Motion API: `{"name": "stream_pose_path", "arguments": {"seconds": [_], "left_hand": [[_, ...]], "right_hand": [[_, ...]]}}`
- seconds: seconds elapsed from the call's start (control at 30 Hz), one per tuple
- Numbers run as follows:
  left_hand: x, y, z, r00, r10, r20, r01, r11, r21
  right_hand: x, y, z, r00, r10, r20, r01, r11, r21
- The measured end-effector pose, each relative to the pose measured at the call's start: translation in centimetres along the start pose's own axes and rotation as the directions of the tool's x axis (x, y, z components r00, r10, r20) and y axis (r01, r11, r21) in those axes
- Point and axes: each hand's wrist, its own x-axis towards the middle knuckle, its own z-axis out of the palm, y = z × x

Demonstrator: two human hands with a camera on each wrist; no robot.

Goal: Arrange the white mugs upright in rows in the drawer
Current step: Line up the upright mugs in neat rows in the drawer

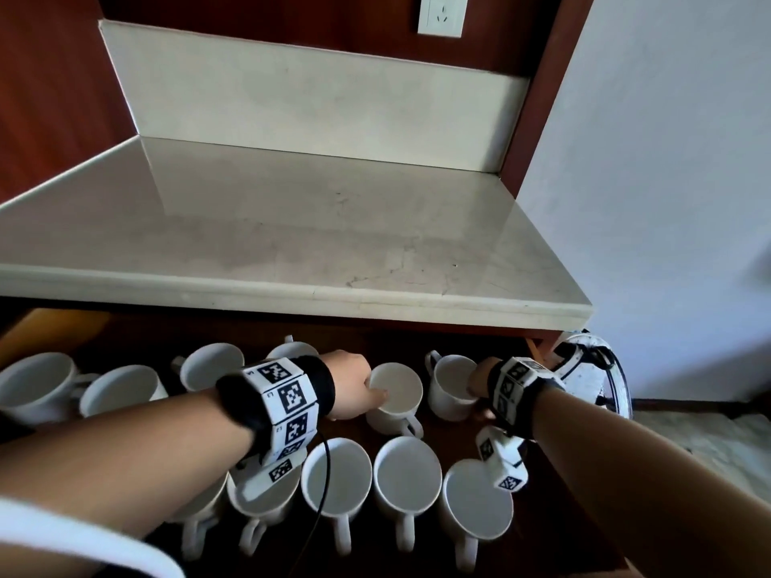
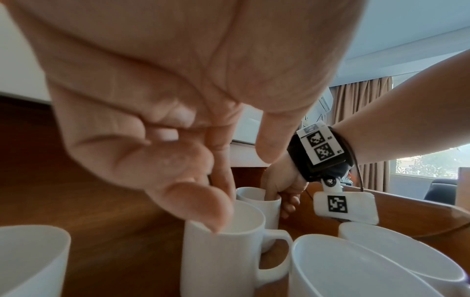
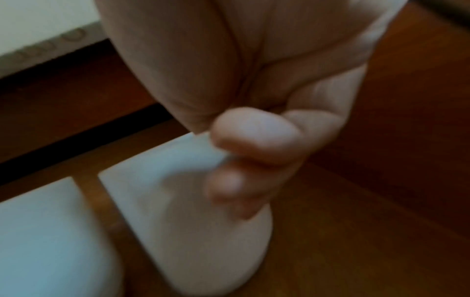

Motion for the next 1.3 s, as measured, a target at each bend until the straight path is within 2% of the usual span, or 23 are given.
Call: {"name": "stream_pose_path", "arguments": {"seconds": [0.07,0.23,0.47,0.6,0.7,0.87,1.07,1.2,1.3], "left_hand": [[0.2,0.0,0.1,1.000,-0.004,-0.018,0.004,1.000,0.003],[0.6,-0.1,-0.2,0.997,-0.076,-0.016,0.077,0.992,0.095],[3.1,1.0,-0.4,0.994,-0.107,0.024,0.105,0.992,0.075],[3.8,2.1,-0.2,0.992,-0.119,0.034,0.115,0.988,0.102],[4.7,2.4,0.3,0.990,-0.136,0.031,0.133,0.987,0.093],[6.5,2.5,0.9,0.994,-0.108,0.027,0.102,0.984,0.147],[8.2,2.4,1.2,1.000,0.024,0.007,-0.025,0.973,0.228],[8.7,2.3,1.1,0.994,0.108,-0.015,-0.102,0.969,0.223],[8.7,2.0,1.3,0.994,0.103,-0.034,-0.095,0.977,0.190]], "right_hand": [[1.9,1.1,0.1,1.000,-0.012,0.006,0.012,0.996,-0.084],[-3.3,0.1,-4.3,0.994,-0.099,-0.048,0.089,0.979,-0.184],[-2.9,-1.6,-2.8,0.935,-0.317,0.160,0.355,0.805,-0.475],[-1.9,-2.3,-1.8,0.887,-0.434,0.160,0.450,0.731,-0.513],[-1.2,-1.9,-1.1,0.852,-0.517,0.082,0.490,0.734,-0.471],[-0.4,-0.7,-0.3,0.911,-0.412,0.022,0.391,0.847,-0.361],[-0.1,-0.3,0.1,0.924,-0.382,0.026,0.371,0.876,-0.310],[-0.4,-0.1,0.4,0.925,-0.378,0.024,0.367,0.877,-0.309],[-1.3,-0.2,0.1,0.935,-0.354,0.020,0.344,0.895,-0.284]]}}
